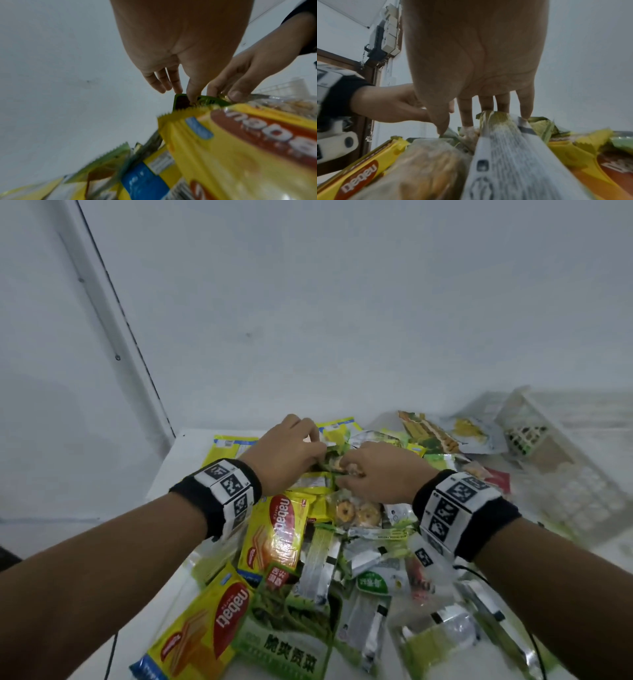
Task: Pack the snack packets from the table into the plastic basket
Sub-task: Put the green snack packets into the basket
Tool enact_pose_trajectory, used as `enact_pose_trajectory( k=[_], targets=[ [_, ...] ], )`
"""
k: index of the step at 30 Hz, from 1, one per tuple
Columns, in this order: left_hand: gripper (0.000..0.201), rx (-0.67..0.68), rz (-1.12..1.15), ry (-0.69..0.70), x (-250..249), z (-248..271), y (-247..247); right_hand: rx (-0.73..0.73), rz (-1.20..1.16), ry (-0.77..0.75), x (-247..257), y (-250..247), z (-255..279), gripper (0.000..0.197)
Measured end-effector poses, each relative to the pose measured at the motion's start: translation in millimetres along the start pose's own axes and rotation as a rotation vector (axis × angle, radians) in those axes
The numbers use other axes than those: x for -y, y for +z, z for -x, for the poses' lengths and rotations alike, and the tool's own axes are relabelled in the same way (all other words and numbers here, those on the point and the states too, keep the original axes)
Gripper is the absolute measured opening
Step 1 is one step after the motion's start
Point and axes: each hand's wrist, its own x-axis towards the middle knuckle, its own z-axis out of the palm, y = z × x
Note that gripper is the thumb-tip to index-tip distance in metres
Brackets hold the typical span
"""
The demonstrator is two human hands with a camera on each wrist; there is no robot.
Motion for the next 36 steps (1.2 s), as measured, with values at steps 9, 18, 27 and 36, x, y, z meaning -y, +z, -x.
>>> enact_pose_trajectory(
  k=[9, 18, 27, 36],
  targets=[
    [0.015, -0.072, 0.238, -0.106, 0, 5, -59, -0.183, -0.275, -0.19, 7, -20, 8, 0.032],
    [0.035, -0.191, 0.364, -0.259, -14, -2, -74, -0.365, -0.567, -0.148, 11, -36, 5, 0.016],
    [0.046, -0.21, 0.907, -0.794, -14, 20, -51, -0.398, -1.016, 0.04, 1, -31, 2, 0.024],
    [0.016, -0.421, 1.186, -0.78, -3, 25, -62, -0.327, -0.828, -0.014, 7, -25, -5, 0.028]
  ],
)
